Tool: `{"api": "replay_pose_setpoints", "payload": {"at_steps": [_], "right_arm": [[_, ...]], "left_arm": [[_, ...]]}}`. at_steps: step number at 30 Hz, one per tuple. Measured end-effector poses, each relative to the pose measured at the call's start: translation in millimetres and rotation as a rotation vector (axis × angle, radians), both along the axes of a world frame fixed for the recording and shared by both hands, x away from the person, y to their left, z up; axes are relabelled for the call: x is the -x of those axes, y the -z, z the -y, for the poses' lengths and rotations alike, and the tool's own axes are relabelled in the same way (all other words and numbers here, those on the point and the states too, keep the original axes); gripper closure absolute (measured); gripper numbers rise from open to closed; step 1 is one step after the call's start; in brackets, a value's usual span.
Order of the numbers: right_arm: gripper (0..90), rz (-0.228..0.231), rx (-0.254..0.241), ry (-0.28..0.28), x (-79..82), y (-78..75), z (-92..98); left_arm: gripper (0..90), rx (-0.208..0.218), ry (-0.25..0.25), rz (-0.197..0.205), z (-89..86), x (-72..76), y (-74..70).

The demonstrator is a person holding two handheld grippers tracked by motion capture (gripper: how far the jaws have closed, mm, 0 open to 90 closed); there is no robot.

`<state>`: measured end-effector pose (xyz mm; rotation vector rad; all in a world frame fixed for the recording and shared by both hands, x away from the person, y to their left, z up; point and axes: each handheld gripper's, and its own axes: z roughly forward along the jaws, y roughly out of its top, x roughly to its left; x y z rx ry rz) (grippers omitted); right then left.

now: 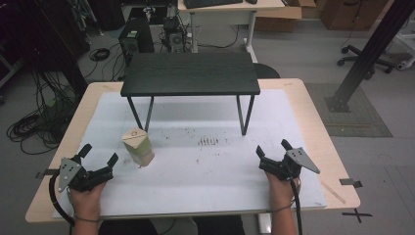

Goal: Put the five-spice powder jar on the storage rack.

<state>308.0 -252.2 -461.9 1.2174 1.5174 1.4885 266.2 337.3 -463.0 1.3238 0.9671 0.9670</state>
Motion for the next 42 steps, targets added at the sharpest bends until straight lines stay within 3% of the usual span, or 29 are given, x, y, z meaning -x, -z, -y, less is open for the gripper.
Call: {"api": "replay_pose_setpoints", "payload": {"at_steps": [16, 24, 33, 36, 42], "right_arm": [[0.0, 0.011, -0.025, -0.007, 1.2, 0.2, 2.1], [0.0, 0.011, -0.027, -0.013, 1.3, 0.2, 2.1], [0.0, 0.012, -0.039, -0.023, 1.2, 0.2, 2.8], [0.0, 0.011, -0.042, -0.026, 1.0, 0.2, 2.8], [0.0, 0.01, -0.041, -0.031, 0.7, 0.2, 2.6]], "left_arm": [[0.4, 0.009, -0.005, -0.005, -0.3, -0.9, -0.1], [0.2, 0.031, -0.057, -0.025, -3.0, 0.7, -1.7], [0.3, 0.032, -0.016, -0.013, 8.4, 16.6, -9.4], [0.2, 0.039, -0.007, 0.003, 9.7, 19.4, -14.3], [0.2, 0.055, 0.034, -0.001, 11.4, 21.1, -24.7]]}}
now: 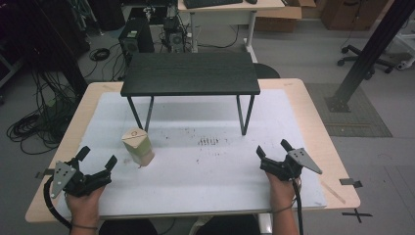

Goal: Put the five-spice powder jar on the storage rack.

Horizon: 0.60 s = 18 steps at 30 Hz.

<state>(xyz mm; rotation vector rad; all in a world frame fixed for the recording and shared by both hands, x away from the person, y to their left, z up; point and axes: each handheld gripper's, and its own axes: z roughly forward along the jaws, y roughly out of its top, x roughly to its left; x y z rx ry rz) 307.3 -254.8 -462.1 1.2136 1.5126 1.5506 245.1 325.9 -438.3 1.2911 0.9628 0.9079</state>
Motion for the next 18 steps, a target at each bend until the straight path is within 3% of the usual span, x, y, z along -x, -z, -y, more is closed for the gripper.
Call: {"api": "replay_pose_setpoints", "payload": {"at_steps": [9, 18], "right_arm": [[0.0, -0.001, -0.005, 0.001, -0.2, 0.0, 0.4], [0.0, -0.001, -0.009, -0.002, -0.2, 0.1, 0.7]], "left_arm": [[0.2, -0.019, 0.061, -0.022, 12.3, -2.0, -5.7], [0.2, -0.092, 0.085, -0.061, 32.0, -6.6, -7.5]]}}
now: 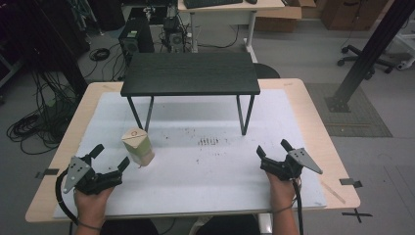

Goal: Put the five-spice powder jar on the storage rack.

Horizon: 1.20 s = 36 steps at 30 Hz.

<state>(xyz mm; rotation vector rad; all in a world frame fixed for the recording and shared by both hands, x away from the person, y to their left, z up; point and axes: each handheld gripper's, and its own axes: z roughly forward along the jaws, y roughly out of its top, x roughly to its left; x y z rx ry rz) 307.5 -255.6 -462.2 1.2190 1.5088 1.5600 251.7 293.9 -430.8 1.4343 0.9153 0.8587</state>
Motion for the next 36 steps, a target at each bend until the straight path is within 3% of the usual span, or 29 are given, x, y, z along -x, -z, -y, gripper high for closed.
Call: {"api": "replay_pose_setpoints", "payload": {"at_steps": [8, 19, 36], "right_arm": [[0.0, 0.003, -0.015, -0.002, 0.1, 0.2, 1.2], [0.0, 0.004, -0.022, -0.003, 0.0, 0.3, 2.0], [0.0, -0.001, -0.023, 0.0, -0.1, 0.2, 1.9]], "left_arm": [[0.3, -0.049, 0.026, -0.042, 14.4, -6.0, -1.3], [0.3, -0.051, 0.028, -0.091, 18.4, -11.7, 4.2], [0.4, -0.064, 0.031, -0.105, 22.4, -21.6, 6.9]]}}
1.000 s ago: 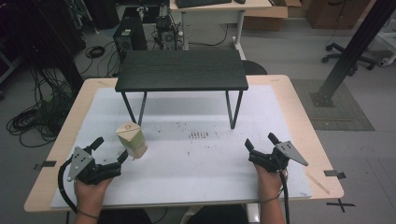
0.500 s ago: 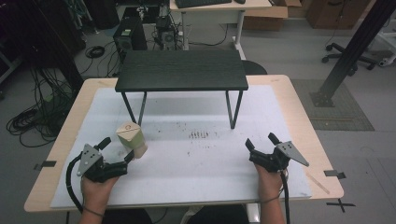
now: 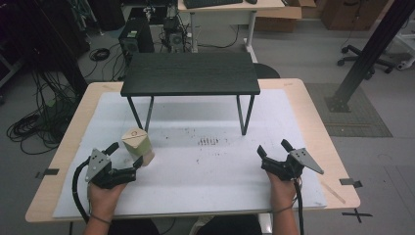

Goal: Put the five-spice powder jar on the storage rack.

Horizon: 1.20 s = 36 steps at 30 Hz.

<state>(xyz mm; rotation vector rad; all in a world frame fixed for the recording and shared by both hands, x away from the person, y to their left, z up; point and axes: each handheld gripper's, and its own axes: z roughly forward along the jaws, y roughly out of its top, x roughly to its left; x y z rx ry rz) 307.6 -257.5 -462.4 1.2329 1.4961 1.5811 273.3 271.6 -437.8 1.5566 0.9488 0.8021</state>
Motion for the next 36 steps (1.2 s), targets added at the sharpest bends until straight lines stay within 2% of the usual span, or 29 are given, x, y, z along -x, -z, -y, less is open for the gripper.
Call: {"api": "replay_pose_setpoints", "payload": {"at_steps": [10, 17, 25, 36], "right_arm": [[0.0, 0.0, -0.002, 0.002, 0.0, -0.1, 0.1], [0.0, 0.0, 0.001, 0.002, 0.5, -0.1, -0.1], [0.0, 0.001, -0.006, 0.006, 0.9, -0.1, 0.4], [0.0, 0.002, -0.011, 0.01, 1.1, 0.0, 0.9]], "left_arm": [[0.4, 0.001, 0.003, -0.003, 2.7, -5.3, 3.5], [0.5, 0.018, -0.001, -0.013, 6.7, -13.2, 6.5], [0.7, 0.007, 0.003, -0.02, 10.7, -20.7, 8.7], [0.9, 0.019, -0.001, -0.02, 14.4, -28.4, 10.3]]}}
